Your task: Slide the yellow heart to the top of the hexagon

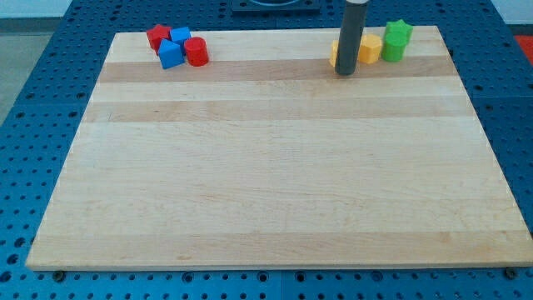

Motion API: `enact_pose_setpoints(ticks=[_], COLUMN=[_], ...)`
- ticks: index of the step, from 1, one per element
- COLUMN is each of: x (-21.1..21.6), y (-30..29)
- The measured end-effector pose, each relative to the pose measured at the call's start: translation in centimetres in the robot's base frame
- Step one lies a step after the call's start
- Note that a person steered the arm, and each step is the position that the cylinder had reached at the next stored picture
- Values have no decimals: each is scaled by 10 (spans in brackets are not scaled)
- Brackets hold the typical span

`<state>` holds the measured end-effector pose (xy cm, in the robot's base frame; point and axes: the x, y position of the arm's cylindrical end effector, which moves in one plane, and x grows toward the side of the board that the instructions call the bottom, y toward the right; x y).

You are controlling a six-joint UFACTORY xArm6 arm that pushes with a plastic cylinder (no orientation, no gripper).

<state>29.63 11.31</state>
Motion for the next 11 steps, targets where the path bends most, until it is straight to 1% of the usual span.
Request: enact_pose_setpoints(ticks=[2, 3, 4, 5, 6, 9, 11], x=[-5, -4, -7, -12, -25, -72, -81], y=[-9, -38, -43, -38, -26, -16, -8])
